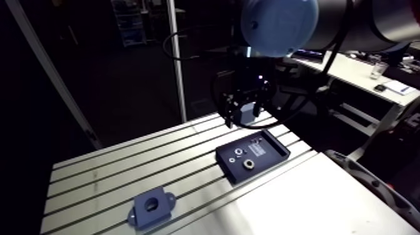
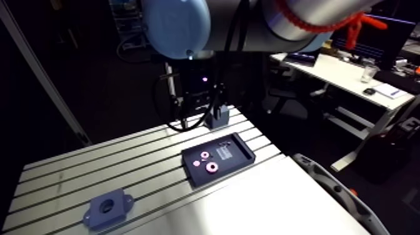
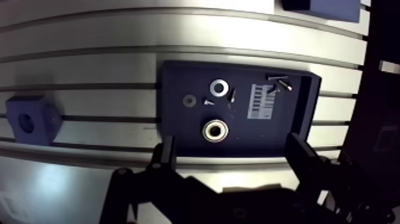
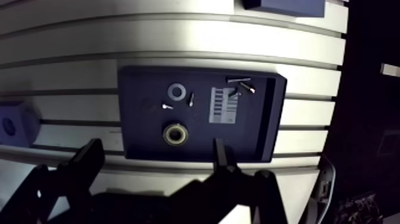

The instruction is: Pick up the bearing and press it into the housing until flush.

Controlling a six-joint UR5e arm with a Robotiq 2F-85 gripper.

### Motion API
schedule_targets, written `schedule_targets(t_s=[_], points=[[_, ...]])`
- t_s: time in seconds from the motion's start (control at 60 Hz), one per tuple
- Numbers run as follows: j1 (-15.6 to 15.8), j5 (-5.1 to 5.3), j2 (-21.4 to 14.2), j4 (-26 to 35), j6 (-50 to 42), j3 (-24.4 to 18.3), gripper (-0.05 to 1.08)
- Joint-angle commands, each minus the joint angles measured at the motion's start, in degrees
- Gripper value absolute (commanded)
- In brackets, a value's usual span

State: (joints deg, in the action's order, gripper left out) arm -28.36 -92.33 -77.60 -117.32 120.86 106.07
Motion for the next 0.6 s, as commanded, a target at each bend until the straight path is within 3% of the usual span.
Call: schedule_targets(t_s=[0.017,0.2,0.6], points=[[-0.99,0.0,1.14,-2.13,0.04,1.95,0.04],[-2.15,0.0,2.21,-3.71,-0.05,3.11,0.26],[-2.24,-0.08,3.98,-6.16,-0.21,5.99,0.28]])
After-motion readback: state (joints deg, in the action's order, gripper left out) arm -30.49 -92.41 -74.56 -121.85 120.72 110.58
